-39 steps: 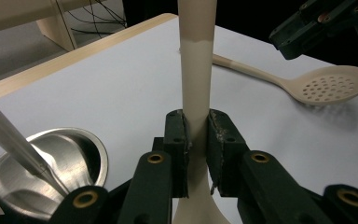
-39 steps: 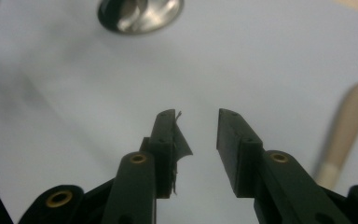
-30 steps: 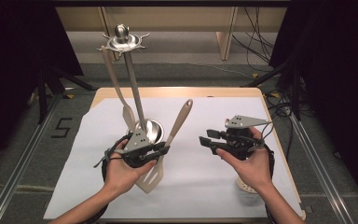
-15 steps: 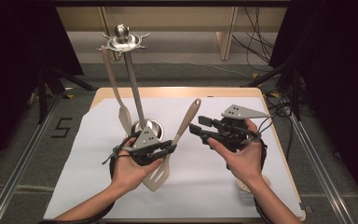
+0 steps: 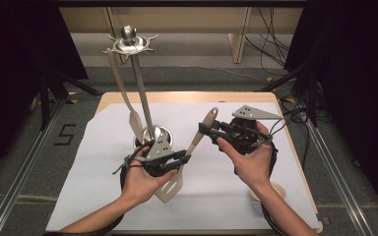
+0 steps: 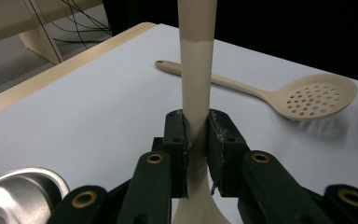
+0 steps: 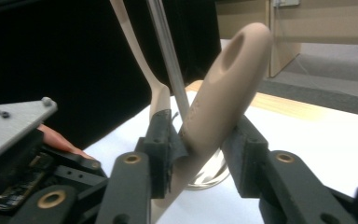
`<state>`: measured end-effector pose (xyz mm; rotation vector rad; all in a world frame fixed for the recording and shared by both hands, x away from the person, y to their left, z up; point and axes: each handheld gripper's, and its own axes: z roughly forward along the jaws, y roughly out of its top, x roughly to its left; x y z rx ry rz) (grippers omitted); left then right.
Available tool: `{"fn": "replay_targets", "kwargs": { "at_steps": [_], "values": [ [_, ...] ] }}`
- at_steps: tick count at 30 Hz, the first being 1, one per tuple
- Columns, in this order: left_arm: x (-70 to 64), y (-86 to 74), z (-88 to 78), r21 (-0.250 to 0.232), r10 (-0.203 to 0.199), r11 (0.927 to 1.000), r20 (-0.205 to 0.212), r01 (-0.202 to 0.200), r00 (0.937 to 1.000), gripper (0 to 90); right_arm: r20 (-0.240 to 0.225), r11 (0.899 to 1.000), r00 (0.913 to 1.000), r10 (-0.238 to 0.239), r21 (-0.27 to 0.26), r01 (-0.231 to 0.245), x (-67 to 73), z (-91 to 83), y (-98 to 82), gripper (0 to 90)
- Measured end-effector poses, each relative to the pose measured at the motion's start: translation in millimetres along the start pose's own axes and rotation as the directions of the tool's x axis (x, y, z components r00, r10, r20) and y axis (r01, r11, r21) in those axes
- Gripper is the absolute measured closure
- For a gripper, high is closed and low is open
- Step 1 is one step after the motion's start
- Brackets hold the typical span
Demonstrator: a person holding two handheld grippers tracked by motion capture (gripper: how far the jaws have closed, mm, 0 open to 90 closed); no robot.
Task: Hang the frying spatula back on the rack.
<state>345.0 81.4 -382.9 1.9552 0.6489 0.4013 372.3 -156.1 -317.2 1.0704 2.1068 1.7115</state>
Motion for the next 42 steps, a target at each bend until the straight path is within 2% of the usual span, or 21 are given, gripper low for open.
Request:
{"fn": "replay_targets", "kwargs": {
  "at_steps": [4, 6, 7, 8, 10, 11, 12, 14, 16, 18, 22, 23, 27, 28, 30, 31, 33, 36, 37, 38, 42],
  "values": [
    [0.3, 1.3, 4.0, -0.011, 0.017, 0.9998, 0.032, -0.017, 0.9994, 77.2, -0.098, 1.000, 0.9948, 0.028, -0.005, -0.029, 4.6, -3.5, 3.4, 74.6],
    [2.9, 3.6, 4.6, -0.025, 0.029, 0.9993, 0.080, -0.027, 0.9964, 74.3, -0.103, 1.000, 0.9944, -0.025, -0.001, 0.025, 9.0, -4.7, 6.2, 74.8],
    [4.6, 5.2, 3.8, -0.040, 0.016, 0.9991, 0.104, -0.012, 0.9944, 71.1, -0.108, 1.000, 0.9938, -0.027, 0.007, 0.028, 11.1, -6.0, 7.6, 74.8],
    [6.2, 7.0, 2.5, -0.046, 0.013, 0.9989, 0.131, -0.007, 0.9912, 66.2, -0.117, 0.998, 0.9913, -0.060, 0.007, 0.061, 10.2, -6.2, 9.1, 74.9],
    [10.6, 9.9, -1.0, -0.074, 0.026, 0.9972, 0.188, -0.012, 0.9818, 57.7, -0.159, 0.997, 0.9849, -0.069, 0.022, 0.074, 7.7, -8.4, 11.8, 74.8],
    [12.7, 11.0, -2.3, -0.073, 0.032, 0.9972, 0.228, -0.016, 0.9732, 54.7, -0.196, 0.996, 0.9769, -0.084, 0.022, 0.090, 5.1, -7.4, 12.7, 74.8],
    [14.2, 11.5, -3.8, -0.077, 0.020, 0.9971, 0.258, 0.000, 0.9661, 52.8, -0.229, 0.997, 0.9719, -0.055, 0.046, 0.067, 5.7, -9.3, 13.1, 74.8],
    [17.8, 11.9, -5.3, -0.084, 0.005, 0.9963, 0.310, 0.022, 0.9507, 51.2, -0.277, 0.995, 0.9577, -0.077, 0.040, 0.092, 2.2, -8.9, 13.5, 74.8],
    [19.8, 11.7, -5.5, -0.084, -0.008, 0.9957, 0.343, 0.039, 0.9392, 51.5, -0.316, 0.995, 0.9468, -0.059, 0.059, 0.082, 2.3, -9.0, 11.9, 74.8],
    [20.3, 11.2, -5.1, -0.081, -0.010, 0.9957, 0.370, 0.043, 0.9289, 53.0, -0.346, 0.994, 0.9352, -0.075, 0.053, 0.099, 0.4, -7.0, 9.9, 74.8],
    [18.5, 11.1, -4.3, -0.078, -0.001, 0.9964, 0.392, 0.034, 0.9201, 57.9, -0.364, 0.991, 0.9262, -0.100, 0.051, 0.127, 0.4, -6.6, 8.4, 74.8],
    [18.4, 11.3, -4.5, -0.079, -0.006, 0.9960, 0.398, 0.041, 0.9173, 58.9, -0.379, 0.990, 0.9197, -0.104, 0.048, 0.131, 0.8, -6.3, 8.4, 74.7],
    [19.5, 12.3, -5.7, -0.081, 0.004, 0.9962, 0.406, 0.032, 0.9138, 66.7, -0.387, 0.986, 0.9144, -0.119, 0.060, 0.154, 2.0, -8.4, 9.7, 74.7],
    [19.4, 12.6, -6.9, -0.072, 0.005, 0.9970, 0.405, 0.027, 0.9145, 69.6, -0.406, 0.987, 0.9062, -0.118, 0.049, 0.150, 2.4, -7.1, 9.2, 74.7],
    [18.4, 12.7, -7.6, -0.077, 0.000, 0.9964, 0.417, 0.035, 0.9090, 75.9, -0.394, 0.985, 0.9096, -0.131, 0.052, 0.164, 2.3, -7.8, 9.5, 74.7],
    [17.2, 12.8, -9.4, -0.062, -0.010, 0.9973, 0.399, 0.038, 0.9170, 76.3, -0.403, 0.986, 0.9056, -0.133, 0.042, 0.164, 2.2, -6.9, 9.1, 74.6],
    [17.4, 13.3, -10.5, -0.065, -0.002, 0.9974, 0.399, 0.031, 0.9170, 76.7, -0.405, 0.985, 0.9027, -0.145, 0.031, 0.172, 2.1, -5.3, 8.4, 74.5],
    [16.8, 14.8, -14.9, -0.059, -0.004, 0.9979, 0.350, 0.027, 0.9367, 77.2, -0.403, 0.989, 0.9083, -0.112, 0.047, 0.142, 5.0, -5.0, 7.6, 71.6],
    [17.4, 15.6, -16.9, -0.063, 0.002, 0.9978, 0.329, 0.019, 0.9443, 77.3, -0.405, 0.990, 0.9069, -0.118, 0.024, 0.139, 4.8, -3.5, 7.4, 67.4],
    [18.5, 16.5, -18.7, -0.070, 0.010, 0.9975, 0.313, 0.013, 0.9498, 77.4, -0.380, 0.989, 0.9167, -0.123, 0.028, 0.145, 5.0, -3.9, 7.4, 64.8],
    [22.1, 19.7, -27.9, -0.076, -0.014, 0.9966, 0.244, 0.033, 0.9698, 77.5, -0.364, 0.990, 0.9230, -0.124, 0.021, 0.141, 4.8, -3.6, 3.3, 60.1]
  ]
}}
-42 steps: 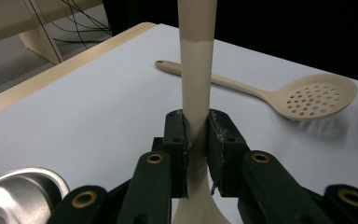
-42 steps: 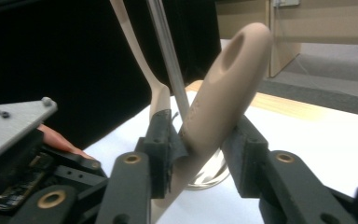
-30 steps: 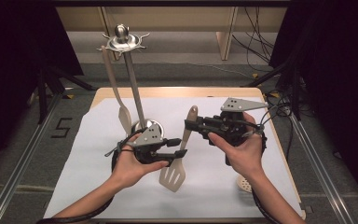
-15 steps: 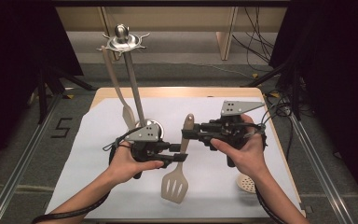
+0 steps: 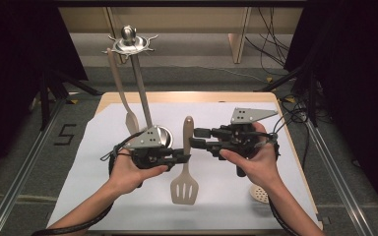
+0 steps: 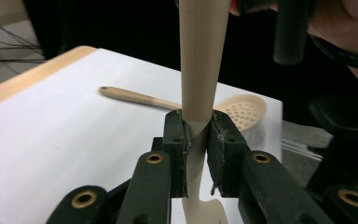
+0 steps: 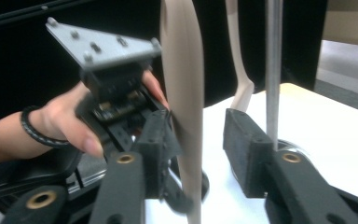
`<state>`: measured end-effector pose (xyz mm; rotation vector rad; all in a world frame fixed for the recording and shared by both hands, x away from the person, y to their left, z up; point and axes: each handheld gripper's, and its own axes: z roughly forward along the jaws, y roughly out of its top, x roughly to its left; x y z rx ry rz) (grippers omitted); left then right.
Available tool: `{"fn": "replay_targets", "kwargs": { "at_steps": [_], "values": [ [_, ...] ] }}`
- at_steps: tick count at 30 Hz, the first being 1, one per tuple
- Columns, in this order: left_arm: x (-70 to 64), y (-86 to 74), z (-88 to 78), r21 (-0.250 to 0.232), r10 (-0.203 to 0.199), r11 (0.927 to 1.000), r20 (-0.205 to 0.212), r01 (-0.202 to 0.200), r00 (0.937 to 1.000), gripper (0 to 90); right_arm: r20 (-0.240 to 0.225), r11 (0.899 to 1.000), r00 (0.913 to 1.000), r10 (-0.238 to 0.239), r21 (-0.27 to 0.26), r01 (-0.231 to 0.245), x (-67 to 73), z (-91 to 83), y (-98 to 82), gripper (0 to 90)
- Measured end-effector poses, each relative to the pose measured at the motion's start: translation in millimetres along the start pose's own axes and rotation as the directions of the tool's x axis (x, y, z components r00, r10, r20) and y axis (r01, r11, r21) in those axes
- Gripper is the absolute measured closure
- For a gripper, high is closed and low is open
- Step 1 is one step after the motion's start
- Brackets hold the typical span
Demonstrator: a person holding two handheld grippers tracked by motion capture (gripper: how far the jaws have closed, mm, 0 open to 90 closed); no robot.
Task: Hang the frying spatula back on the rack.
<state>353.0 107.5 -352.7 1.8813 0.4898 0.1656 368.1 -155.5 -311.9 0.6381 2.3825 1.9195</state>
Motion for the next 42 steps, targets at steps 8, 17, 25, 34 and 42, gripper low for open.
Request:
{"fn": "replay_targets", "kwargs": {
  "at_steps": [8, 17, 25, 34, 42],
  "values": [
    [9.6, -1.5, -14.5, 0.014, -0.022, 0.9996, -0.107, 0.024, 0.9940, 77.5, 0.068, 0.999, 0.9970, 0.038, -0.012, -0.037, -4.9, -11.4, -10.6, 59.8],
    [19.1, -3.5, -26.6, 0.024, -0.015, 0.9995, -0.155, 0.019, 0.9878, 77.5, 0.178, 0.997, 0.9825, 0.056, 0.032, -0.063, -13.8, -17.0, -26.8, 60.0],
    [25.9, -2.5, -37.8, 0.031, 0.003, 0.9995, -0.178, 0.003, 0.9840, 77.5, 0.249, 0.996, 0.9668, 0.056, 0.054, -0.071, -19.2, -18.4, -40.5, 59.0],
    [31.8, -0.3, -47.2, 0.022, 0.004, 0.9998, -0.185, 0.000, 0.9828, 77.5, 0.259, 0.994, 0.9633, 0.072, 0.067, -0.092, -24.2, -18.0, -50.8, 58.4],
    [37.2, 6.5, -56.2, 0.025, 0.012, 0.9997, -0.202, -0.007, 0.9793, 77.5, 0.284, 0.991, 0.9541, 0.095, 0.068, -0.119, -25.9, -21.2, -55.3, 58.2]
  ]
}}
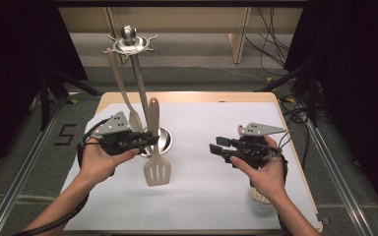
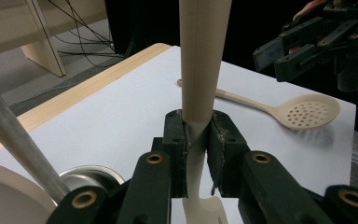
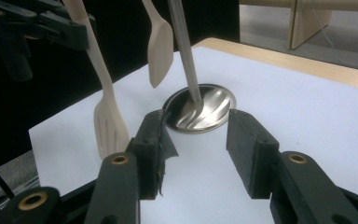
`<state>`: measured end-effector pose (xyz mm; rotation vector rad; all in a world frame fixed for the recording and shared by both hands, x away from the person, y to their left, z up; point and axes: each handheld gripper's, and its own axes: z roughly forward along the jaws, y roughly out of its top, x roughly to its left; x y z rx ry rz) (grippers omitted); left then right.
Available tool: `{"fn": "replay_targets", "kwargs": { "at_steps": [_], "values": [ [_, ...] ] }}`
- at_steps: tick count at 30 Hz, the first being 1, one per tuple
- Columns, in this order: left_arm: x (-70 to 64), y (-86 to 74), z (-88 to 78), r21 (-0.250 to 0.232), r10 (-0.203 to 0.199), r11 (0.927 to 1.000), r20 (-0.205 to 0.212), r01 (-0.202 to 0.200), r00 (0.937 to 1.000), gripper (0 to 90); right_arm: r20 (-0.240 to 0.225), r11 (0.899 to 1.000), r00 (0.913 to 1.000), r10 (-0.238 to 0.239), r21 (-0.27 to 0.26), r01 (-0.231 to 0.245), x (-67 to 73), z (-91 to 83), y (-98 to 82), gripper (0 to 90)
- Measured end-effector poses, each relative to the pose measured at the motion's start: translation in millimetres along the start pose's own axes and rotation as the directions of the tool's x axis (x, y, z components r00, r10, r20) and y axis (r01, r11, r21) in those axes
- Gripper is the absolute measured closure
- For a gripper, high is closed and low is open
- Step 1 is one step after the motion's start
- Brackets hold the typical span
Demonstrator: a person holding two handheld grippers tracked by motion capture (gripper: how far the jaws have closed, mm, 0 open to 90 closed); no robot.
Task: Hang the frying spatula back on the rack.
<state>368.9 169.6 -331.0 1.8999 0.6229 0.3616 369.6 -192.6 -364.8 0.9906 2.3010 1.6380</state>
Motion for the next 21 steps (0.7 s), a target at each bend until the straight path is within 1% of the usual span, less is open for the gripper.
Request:
{"fn": "replay_targets", "kwargs": {
  "at_steps": [2, 3, 4, 5, 6, 7, 8, 9, 10, 11, 13, 15, 16, 17, 19, 21],
  "values": [
    [1.4, 1.3, -0.9, 0.001, 0.003, 1.0000, -0.002, -0.003, 1.0000, 77.5, 0.007, 1.000, 1.0000, 0.000, -0.002, 0.000, -0.7, 0.0, -1.1, 58.1],
    [1.8, 1.8, -1.2, 0.000, -0.002, 1.0000, -0.004, 0.002, 1.0000, 77.5, 0.020, 1.000, 0.9998, -0.006, 0.004, 0.006, -1.7, -0.9, -1.5, 58.0],
    [2.6, 2.4, -1.4, -0.001, 0.001, 1.0000, -0.004, -0.001, 1.0000, 77.5, 0.011, 1.000, 0.9998, 0.013, 0.005, -0.013, -1.4, -0.7, -2.2, 58.0],
    [3.0, 2.8, -1.5, -0.002, -0.001, 1.0000, -0.004, 0.001, 1.0000, 77.5, 0.017, 1.000, 0.9998, 0.007, 0.006, -0.007, -2.0, -1.6, -2.5, 57.9],
    [3.7, 3.5, -2.0, -0.001, -0.001, 1.0000, -0.005, 0.001, 1.0000, 77.5, 0.014, 0.999, 0.9991, 0.039, 0.007, -0.039, -0.2, -1.6, -3.3, 57.9],
    [4.7, 4.2, -2.4, -0.001, 0.003, 1.0000, -0.005, -0.003, 1.0000, 77.5, 0.016, 1.000, 0.9998, 0.012, 0.003, -0.012, -2.8, -1.7, -3.3, 57.9],
    [5.4, 5.1, -2.8, -0.003, 0.001, 1.0000, -0.005, -0.001, 1.0000, 77.5, 0.019, 1.000, 0.9997, 0.013, 0.007, -0.013, -3.2, -2.3, -3.6, 57.9],
    [5.5, 5.6, -3.1, -0.006, -0.011, 0.9999, -0.009, 0.011, 0.9999, 77.5, 0.018, 1.000, 0.9998, 0.009, 0.007, -0.009, -3.9, -2.4, -4.0, 57.8],
    [6.7, 6.6, -3.2, -0.009, -0.010, 0.9999, -0.006, 0.010, 0.9999, 77.5, 0.019, 1.000, 0.9998, 0.011, 0.004, -0.011, -4.2, -2.6, -4.3, 57.8],
    [7.6, 7.9, -3.9, -0.007, -0.010, 0.9999, -0.011, 0.010, 0.9999, 77.5, 0.023, 1.000, 0.9993, 0.028, 0.007, -0.028, -3.7, -3.4, -4.8, 57.7],
    [10.0, 10.1, -4.7, -0.008, -0.007, 0.9999, -0.015, 0.007, 0.9999, 77.5, 0.020, 1.000, 0.9994, 0.027, 0.003, -0.027, -4.6, -3.2, -5.4, 57.7],
    [12.8, 12.4, -5.6, -0.013, -0.013, 0.9998, -0.018, 0.013, 0.9997, 77.5, 0.027, 1.000, 0.9995, 0.017, 0.000, -0.017, -6.1, -3.1, -6.0, 57.6],
    [14.4, 13.5, -6.2, -0.013, -0.017, 0.9998, -0.018, 0.017, 0.9997, 77.5, 0.029, 1.000, 0.9994, 0.021, -0.001, -0.021, -6.1, -3.5, -6.1, 57.6],
    [16.1, 14.6, -6.6, -0.015, -0.022, 0.9996, -0.016, 0.022, 0.9996, 77.5, 0.040, 1.000, 0.9992, 0.007, -0.005, -0.007, -6.8, -4.0, -5.9, 57.6],
    [19.1, 16.9, -7.6, -0.014, -0.020, 0.9997, -0.020, 0.020, 0.9996, 77.5, 0.041, 1.000, 0.9991, 0.015, 0.009, -0.016, -6.3, -5.1, -5.1, 57.4],
    [21.3, 19.3, -9.0, -0.014, -0.016, 0.9998, -0.029, 0.016, 0.9995, 77.5, 0.041, 1.000, 0.9991, 0.015, 0.008, -0.016, -6.2, -4.9, -4.8, 57.3]
  ]
}}
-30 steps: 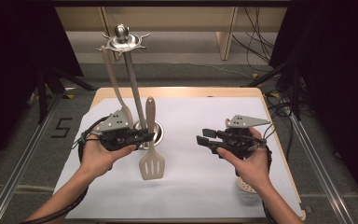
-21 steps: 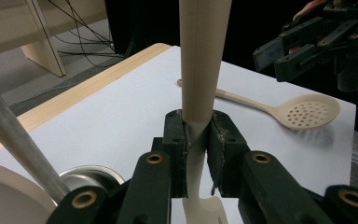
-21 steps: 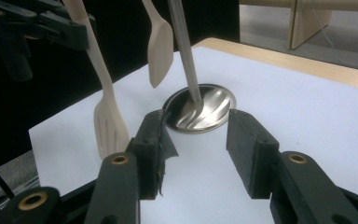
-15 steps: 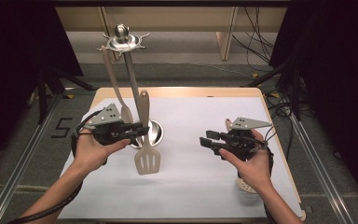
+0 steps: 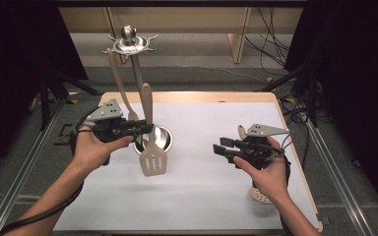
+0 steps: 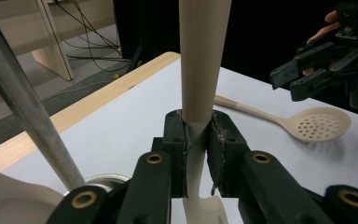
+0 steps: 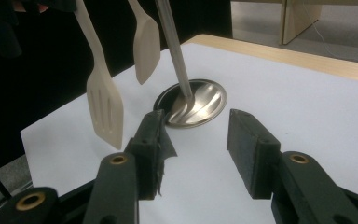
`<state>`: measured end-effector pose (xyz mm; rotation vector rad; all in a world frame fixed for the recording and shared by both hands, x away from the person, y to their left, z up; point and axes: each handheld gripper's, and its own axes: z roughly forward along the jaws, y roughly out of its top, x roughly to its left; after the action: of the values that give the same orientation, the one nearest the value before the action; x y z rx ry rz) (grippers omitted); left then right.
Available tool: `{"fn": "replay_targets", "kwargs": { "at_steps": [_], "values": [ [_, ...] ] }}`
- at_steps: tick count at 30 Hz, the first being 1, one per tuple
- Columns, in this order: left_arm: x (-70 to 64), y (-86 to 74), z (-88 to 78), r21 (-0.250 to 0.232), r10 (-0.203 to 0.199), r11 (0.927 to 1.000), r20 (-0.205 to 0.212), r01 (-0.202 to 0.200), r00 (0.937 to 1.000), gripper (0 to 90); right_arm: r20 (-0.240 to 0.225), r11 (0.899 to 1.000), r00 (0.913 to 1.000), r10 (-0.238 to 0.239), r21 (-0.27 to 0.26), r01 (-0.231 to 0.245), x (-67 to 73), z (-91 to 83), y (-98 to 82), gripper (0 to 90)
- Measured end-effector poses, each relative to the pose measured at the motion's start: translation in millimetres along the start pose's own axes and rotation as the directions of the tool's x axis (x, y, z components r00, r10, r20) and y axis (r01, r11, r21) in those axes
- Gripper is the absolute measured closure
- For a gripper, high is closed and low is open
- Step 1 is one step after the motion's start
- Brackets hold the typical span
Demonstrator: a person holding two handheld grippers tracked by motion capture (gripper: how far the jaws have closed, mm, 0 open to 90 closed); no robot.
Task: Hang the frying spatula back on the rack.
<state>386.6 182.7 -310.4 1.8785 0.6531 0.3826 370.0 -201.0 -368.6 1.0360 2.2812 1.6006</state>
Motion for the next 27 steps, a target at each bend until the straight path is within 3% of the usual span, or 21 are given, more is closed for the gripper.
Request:
{"fn": "replay_targets", "kwargs": {
  "at_steps": [3, 22, 27],
  "values": [
    [3.2, 3.6, -2.5, -0.002, -0.002, 1.0000, -0.008, 0.002, 1.0000, 77.5, -0.013, 1.000, 0.9998, 0.015, -0.005, -0.015, 0.5, 0.6, -0.2, 57.2],
    [24.5, 22.9, -16.9, -0.029, -0.001, 0.9996, -0.021, 0.001, 0.9998, 77.5, -0.009, 1.000, 1.0000, -0.004, -0.021, 0.004, -3.0, 0.5, -0.3, 56.9],
    [30.5, 27.2, -20.8, -0.035, -0.001, 0.9994, -0.033, 0.000, 0.9995, 77.5, -0.006, 1.000, 0.9998, 0.018, -0.009, -0.018, -2.7, -0.7, -0.1, 56.9]
  ]
}}
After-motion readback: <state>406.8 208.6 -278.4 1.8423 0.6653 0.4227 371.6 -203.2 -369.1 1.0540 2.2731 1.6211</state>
